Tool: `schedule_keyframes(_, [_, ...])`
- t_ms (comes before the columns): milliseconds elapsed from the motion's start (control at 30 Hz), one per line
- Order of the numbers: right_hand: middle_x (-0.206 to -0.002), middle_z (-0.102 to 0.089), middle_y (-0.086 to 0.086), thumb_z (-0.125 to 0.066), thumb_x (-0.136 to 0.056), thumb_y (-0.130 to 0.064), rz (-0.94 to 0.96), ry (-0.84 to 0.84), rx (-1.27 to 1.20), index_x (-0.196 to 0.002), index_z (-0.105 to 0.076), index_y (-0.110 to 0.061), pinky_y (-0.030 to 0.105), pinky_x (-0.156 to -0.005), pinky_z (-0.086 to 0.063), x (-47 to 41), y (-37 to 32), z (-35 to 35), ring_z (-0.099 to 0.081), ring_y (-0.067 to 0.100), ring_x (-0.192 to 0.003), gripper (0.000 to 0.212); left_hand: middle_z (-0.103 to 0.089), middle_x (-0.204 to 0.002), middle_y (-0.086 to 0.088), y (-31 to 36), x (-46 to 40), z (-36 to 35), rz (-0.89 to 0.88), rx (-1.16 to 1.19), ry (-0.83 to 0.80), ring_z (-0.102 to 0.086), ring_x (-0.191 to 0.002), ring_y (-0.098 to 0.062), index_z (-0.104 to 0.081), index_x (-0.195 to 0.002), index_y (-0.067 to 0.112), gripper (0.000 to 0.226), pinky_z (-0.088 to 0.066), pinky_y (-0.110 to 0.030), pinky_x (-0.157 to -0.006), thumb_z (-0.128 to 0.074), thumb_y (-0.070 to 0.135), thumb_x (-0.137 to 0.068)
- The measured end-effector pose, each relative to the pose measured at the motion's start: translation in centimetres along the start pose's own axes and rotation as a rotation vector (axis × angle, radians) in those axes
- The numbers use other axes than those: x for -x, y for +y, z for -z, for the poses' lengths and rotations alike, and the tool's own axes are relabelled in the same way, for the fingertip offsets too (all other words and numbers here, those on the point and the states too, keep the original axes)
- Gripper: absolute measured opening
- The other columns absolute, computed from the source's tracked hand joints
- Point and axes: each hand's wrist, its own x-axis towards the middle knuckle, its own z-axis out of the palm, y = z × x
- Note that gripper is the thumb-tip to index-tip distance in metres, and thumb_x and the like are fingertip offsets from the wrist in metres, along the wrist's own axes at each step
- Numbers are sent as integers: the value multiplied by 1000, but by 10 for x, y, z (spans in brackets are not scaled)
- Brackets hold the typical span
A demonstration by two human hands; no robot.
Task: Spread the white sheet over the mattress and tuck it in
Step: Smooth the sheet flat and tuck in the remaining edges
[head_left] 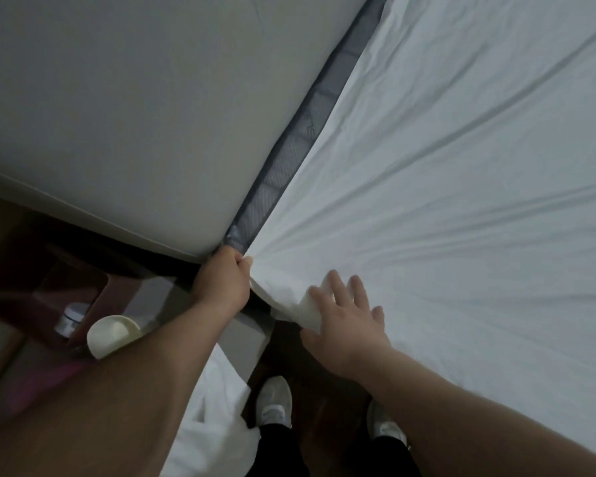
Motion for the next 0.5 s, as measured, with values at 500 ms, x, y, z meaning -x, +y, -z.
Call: schedule_keyframes(500, [-156,-28,5,-56,-88,-59,70,-125,252,-151,-28,-31,57,-105,-36,-2,-20,25,-28,41,-142,74,-69,-81,-14,-39,11,13,135,567,-208,-67,-75,-15,-65,-86,2,16,-56,-17,-61,-64,10,-100])
